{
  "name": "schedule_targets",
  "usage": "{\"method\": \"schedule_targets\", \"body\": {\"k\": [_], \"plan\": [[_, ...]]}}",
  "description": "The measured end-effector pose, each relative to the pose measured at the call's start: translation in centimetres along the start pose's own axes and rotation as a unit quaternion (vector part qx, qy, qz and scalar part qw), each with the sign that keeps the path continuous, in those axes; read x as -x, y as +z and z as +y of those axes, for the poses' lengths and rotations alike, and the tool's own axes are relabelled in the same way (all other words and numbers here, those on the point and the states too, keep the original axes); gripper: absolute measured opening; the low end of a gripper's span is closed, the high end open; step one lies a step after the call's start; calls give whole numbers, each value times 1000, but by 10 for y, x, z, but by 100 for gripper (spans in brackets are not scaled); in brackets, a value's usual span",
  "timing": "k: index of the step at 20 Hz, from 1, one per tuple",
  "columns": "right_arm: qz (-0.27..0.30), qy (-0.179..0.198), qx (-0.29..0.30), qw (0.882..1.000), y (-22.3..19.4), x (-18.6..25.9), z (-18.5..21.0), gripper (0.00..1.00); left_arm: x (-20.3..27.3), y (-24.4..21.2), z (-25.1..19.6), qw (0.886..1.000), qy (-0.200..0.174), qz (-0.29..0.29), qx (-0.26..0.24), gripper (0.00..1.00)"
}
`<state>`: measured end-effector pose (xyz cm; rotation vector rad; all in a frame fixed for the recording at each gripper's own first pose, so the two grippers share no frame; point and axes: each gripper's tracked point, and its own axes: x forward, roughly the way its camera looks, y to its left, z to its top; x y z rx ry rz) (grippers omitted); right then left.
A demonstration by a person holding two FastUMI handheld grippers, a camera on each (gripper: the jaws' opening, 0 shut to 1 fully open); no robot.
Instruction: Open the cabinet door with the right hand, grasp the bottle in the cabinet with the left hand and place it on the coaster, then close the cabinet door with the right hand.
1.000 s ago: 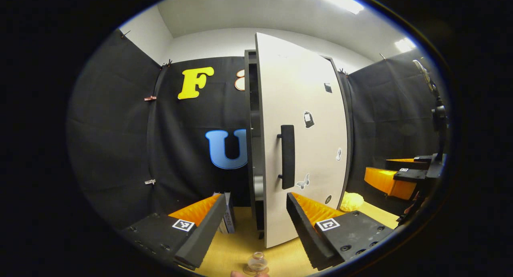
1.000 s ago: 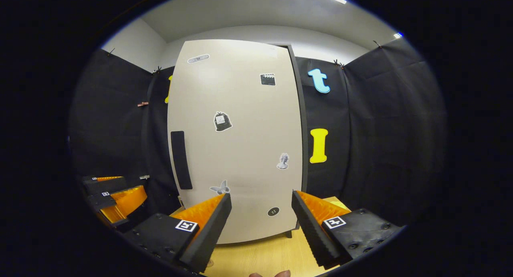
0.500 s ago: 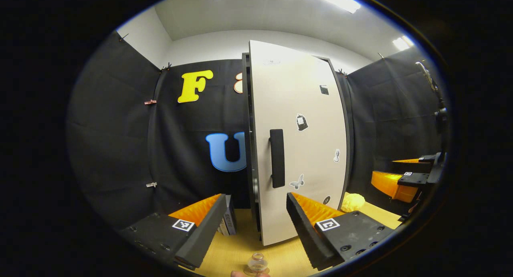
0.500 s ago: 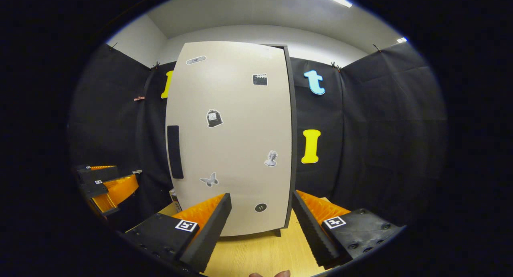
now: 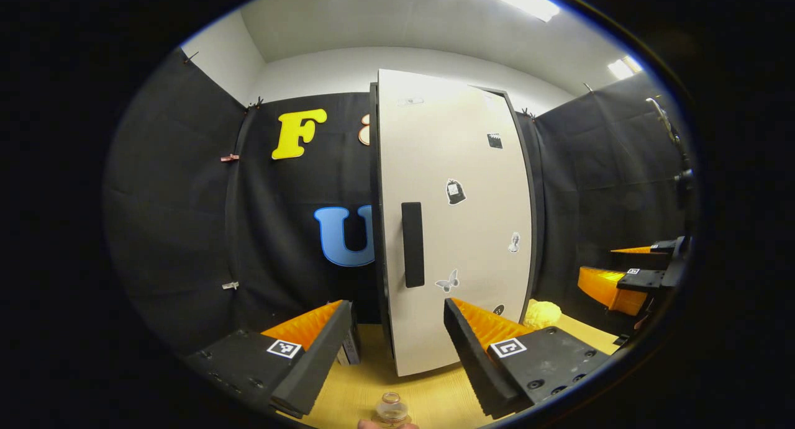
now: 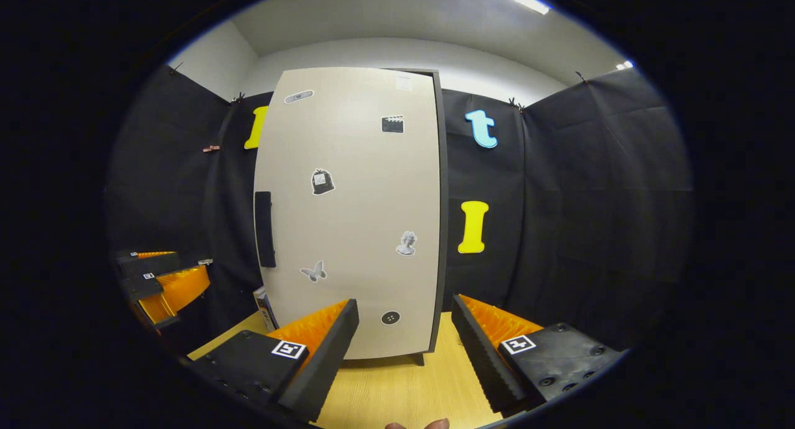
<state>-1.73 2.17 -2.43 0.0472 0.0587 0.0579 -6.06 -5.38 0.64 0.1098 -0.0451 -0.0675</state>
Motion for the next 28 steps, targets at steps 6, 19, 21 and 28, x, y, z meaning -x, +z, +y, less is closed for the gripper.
{"method": "schedule_targets", "body": {"k": [6,19,21,28], "plan": [[-2,-1,-1,1000,-1,2,-1,98,1,-1,-2,1000,-2,1,-2,95],[0,-4,-4,1000,-6,6,-1,98,5,-3,-2,1000,-7,4,-5,95],[1,-5,-4,1000,-7,7,-1,98,6,-4,-2,1000,-8,4,-7,95],[0,-7,-5,1000,-7,7,-1,98,6,-7,-2,1000,-8,3,-6,94]]}}
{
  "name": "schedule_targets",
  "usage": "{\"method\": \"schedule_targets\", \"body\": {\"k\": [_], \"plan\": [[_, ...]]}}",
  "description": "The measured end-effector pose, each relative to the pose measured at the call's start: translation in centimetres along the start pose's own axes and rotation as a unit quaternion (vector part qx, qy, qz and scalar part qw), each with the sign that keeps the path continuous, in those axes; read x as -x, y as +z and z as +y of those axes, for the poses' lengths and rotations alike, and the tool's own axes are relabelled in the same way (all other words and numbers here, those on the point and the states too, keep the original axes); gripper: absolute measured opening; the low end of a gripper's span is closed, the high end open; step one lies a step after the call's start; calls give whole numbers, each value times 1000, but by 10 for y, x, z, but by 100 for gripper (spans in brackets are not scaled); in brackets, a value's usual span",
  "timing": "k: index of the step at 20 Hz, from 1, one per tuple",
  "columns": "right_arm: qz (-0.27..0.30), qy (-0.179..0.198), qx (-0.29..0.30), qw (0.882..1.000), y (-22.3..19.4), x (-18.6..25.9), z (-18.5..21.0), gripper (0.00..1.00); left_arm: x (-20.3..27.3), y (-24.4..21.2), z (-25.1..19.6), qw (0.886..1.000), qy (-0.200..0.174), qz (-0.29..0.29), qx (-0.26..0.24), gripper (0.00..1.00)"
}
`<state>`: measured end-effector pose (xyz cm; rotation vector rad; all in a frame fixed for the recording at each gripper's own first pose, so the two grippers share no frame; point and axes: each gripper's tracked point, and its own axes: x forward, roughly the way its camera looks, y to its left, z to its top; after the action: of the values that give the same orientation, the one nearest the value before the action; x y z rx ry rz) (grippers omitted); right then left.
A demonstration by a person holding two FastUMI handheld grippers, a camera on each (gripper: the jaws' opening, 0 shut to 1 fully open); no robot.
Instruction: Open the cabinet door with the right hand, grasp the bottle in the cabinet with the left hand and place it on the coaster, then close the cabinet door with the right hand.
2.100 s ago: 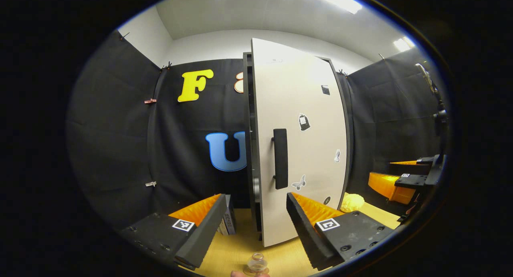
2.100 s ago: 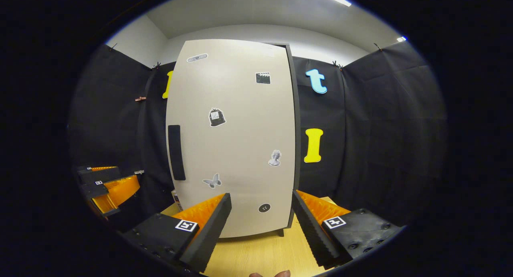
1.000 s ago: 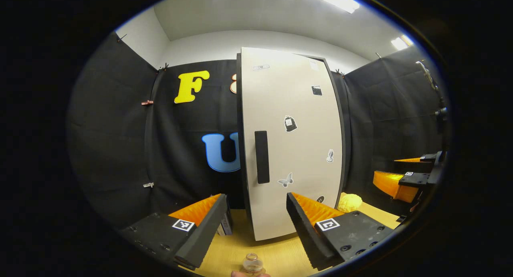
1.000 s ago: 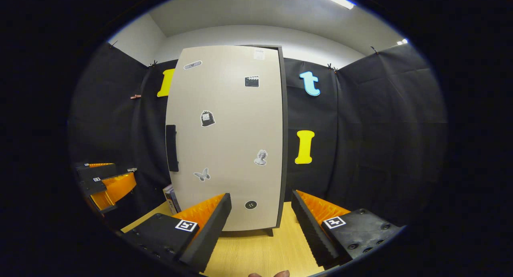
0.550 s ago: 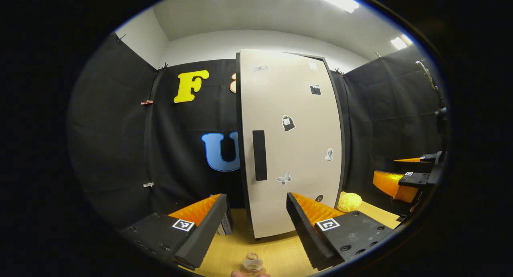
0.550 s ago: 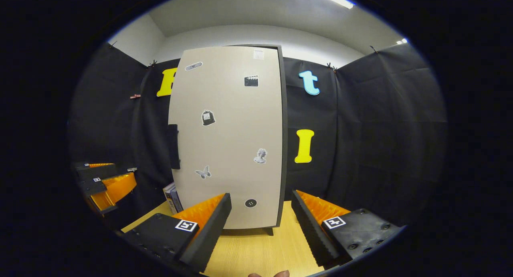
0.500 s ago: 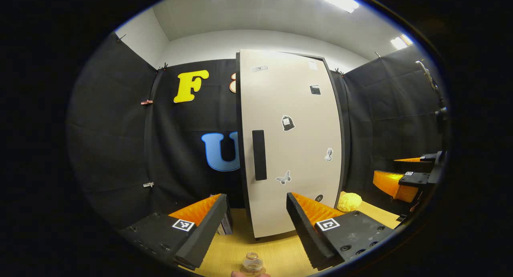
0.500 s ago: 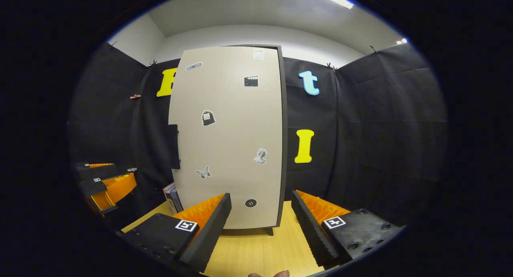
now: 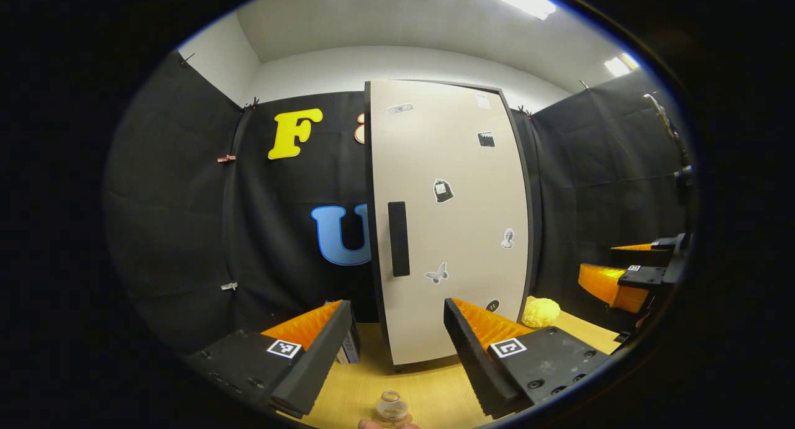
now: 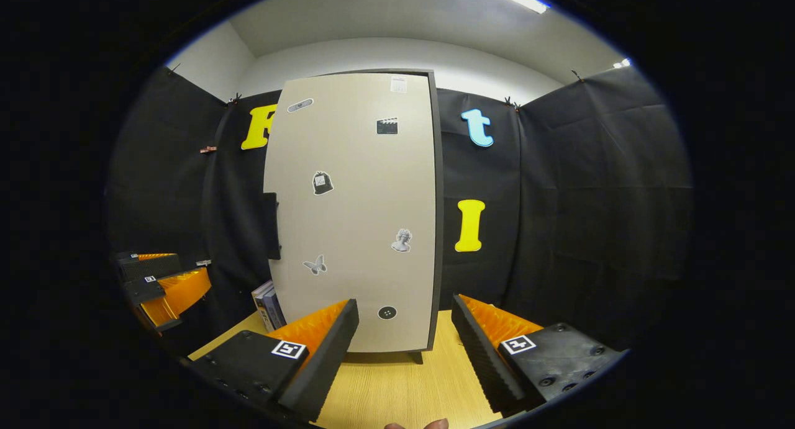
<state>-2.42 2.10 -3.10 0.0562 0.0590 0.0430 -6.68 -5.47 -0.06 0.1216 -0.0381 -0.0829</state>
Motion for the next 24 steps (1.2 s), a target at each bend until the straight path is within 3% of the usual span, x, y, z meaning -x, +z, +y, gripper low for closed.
{"method": "schedule_targets", "body": {"k": [24], "plan": [[2,-2,0,1000,0,-7,-5,98,-1,0,0,1000,-4,-2,-3,95]]}}
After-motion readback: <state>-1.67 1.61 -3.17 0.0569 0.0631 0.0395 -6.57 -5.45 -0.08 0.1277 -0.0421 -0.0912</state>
